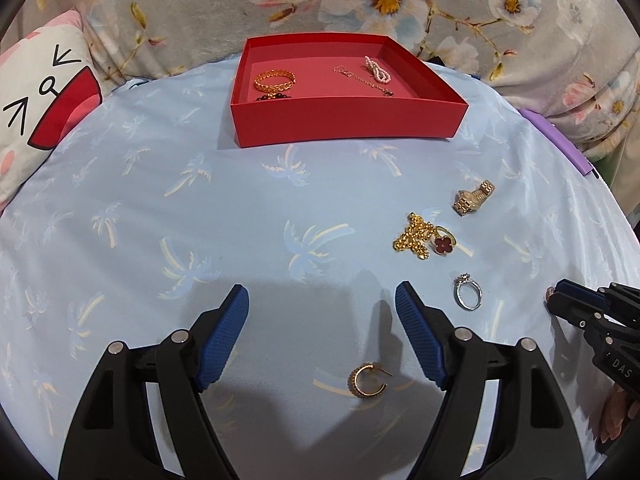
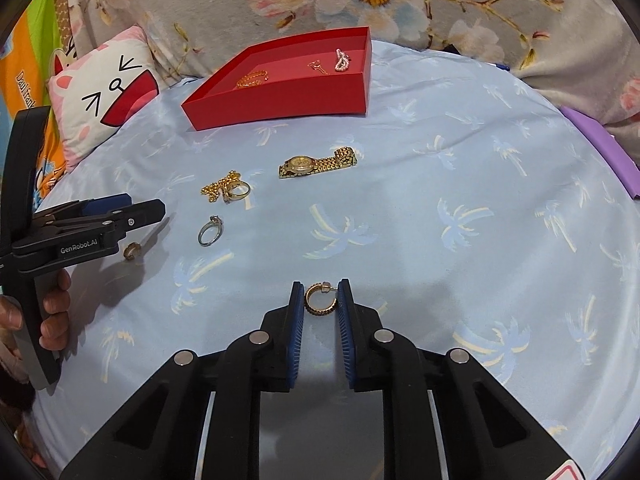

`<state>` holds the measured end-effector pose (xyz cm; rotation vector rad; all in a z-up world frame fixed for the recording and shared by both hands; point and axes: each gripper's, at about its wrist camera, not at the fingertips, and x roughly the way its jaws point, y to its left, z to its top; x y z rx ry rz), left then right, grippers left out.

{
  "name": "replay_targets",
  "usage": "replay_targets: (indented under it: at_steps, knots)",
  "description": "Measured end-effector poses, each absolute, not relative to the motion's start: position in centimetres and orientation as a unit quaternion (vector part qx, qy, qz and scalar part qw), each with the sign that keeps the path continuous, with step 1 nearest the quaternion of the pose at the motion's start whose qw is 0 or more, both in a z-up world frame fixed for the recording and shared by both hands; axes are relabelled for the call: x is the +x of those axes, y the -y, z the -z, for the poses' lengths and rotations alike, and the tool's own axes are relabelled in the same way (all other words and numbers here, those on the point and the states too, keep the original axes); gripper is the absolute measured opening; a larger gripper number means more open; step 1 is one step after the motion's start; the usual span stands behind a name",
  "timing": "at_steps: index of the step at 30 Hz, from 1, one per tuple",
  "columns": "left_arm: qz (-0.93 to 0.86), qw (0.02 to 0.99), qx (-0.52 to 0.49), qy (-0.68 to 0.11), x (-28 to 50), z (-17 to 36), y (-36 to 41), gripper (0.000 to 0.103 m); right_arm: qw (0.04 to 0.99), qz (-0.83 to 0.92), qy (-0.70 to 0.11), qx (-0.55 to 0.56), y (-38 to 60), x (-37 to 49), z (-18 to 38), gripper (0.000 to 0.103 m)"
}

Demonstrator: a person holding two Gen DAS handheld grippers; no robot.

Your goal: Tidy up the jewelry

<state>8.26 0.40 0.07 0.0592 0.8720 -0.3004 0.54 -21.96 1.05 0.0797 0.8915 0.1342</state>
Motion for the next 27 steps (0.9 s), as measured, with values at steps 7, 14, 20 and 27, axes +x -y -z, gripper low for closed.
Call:
replay_targets:
  at_steps: [7,14,20,27]
  knots:
    - [0.162,0.891,0.051,-0.420,9.2,-0.1,1.7,0.073,0.904,-0.070,-0.421,0.037,21.5,0.6,-1.6,0.016]
    - [0.184,0.881,0.089,-0.427,10.9,0.4,4.7,0.062,0.904,-0.064,-0.419,0.048,22.2,0.8,-1.7,0.018]
    - [0.199,0.878,0.108,-0.421,11.7,0.3,6.1,0.042,0.906,-0.067,-0.415,0.047,21.9,0.8,-2.1,0.019]
    - [0.223,0.877,0.116,-0.410,11.2,-0.1,7.0,0.004,0.901,-0.098,-0.420,0.040,20.8,2.3,-2.6,0.019]
